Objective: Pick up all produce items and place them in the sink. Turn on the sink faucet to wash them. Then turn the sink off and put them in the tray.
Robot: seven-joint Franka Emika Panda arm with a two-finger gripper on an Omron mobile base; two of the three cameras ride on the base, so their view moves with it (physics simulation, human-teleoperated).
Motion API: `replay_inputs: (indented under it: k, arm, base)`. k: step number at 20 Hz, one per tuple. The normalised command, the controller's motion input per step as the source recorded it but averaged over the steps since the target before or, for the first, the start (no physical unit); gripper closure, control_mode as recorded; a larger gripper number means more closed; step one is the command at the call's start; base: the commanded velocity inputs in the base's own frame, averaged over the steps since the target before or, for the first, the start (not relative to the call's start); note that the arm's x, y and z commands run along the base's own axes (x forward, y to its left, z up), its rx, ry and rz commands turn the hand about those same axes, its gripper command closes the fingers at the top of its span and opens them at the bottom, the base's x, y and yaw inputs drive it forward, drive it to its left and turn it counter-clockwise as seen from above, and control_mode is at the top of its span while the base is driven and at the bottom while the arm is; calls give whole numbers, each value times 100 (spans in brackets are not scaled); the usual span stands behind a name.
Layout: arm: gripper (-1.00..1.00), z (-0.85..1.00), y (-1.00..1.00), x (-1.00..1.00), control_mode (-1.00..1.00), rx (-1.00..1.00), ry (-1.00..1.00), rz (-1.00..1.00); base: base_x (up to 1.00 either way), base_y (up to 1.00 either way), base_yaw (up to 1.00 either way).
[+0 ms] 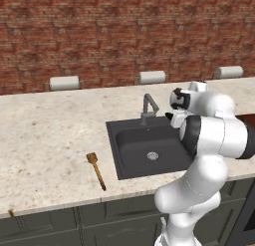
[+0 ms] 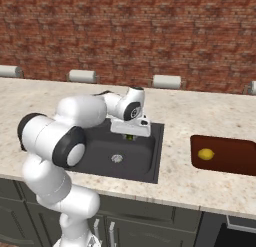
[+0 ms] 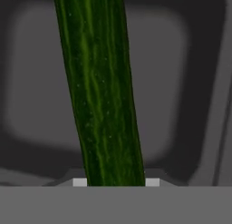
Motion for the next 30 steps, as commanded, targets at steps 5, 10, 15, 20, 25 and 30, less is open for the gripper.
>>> replay_inputs:
  k: [5,10,15,20,25,30]
  arm:
    - [100,100,-71,0,-100,0,-6,-5]
    - [100,83,-96,0,-100,-1,-8,-6]
    - [100,27,-96,0,-100,-10,0,-15]
    - [100,-1,-95,9,-100,-13,3,-18]
    - [100,-3,-88,2,-100,-12,1,-3]
    - [100,-29,-89,-1,-100,-1,0,0]
  base:
    - [0,0,0]
    - [0,0,0]
    - [0,0,0]
    - [0,0,0]
    - [0,0,0]
    - [0,0,0]
